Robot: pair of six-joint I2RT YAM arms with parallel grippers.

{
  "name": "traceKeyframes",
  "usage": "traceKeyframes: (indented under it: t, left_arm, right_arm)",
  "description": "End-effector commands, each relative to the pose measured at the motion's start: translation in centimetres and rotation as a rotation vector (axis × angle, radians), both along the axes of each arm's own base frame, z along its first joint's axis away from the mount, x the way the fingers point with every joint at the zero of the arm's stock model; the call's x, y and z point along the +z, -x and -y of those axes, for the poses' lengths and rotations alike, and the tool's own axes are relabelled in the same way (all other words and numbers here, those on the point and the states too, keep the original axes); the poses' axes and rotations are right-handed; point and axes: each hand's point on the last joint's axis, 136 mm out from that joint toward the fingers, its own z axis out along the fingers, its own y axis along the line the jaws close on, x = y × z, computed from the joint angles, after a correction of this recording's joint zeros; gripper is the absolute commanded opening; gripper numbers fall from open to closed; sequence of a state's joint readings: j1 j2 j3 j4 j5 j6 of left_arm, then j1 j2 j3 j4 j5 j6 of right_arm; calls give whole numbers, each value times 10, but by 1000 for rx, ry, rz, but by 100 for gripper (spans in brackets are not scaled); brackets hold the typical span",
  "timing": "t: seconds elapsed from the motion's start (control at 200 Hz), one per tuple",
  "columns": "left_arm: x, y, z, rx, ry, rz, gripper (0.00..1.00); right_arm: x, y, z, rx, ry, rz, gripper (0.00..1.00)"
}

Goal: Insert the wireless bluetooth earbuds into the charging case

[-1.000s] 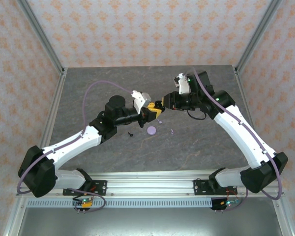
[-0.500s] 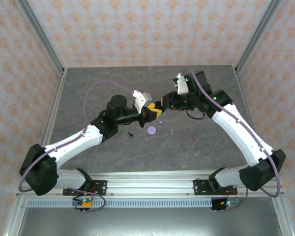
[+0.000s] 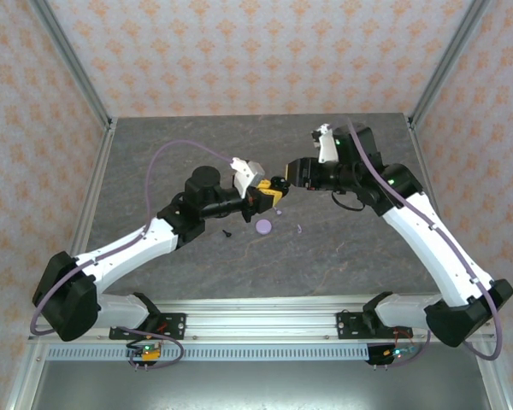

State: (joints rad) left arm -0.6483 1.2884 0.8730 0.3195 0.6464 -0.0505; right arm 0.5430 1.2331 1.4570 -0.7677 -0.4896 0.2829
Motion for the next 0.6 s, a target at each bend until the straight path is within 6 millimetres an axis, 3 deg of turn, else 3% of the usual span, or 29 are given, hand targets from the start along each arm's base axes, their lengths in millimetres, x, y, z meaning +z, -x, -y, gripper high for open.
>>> traceKeyframes:
  t: [0.0, 0.205, 0.591]
  left_arm:
    - [34, 10, -6, -3, 81, 127, 9]
    - [42, 14, -6, -21, 100, 149, 9]
    - [55, 21, -2, -67, 118, 152, 9]
  right_arm:
    - [26, 12, 3, 27, -37, 83, 40]
    - [39, 39, -1, 132, -102, 111, 28]
    - [15, 28, -8, 128, -66, 37, 16]
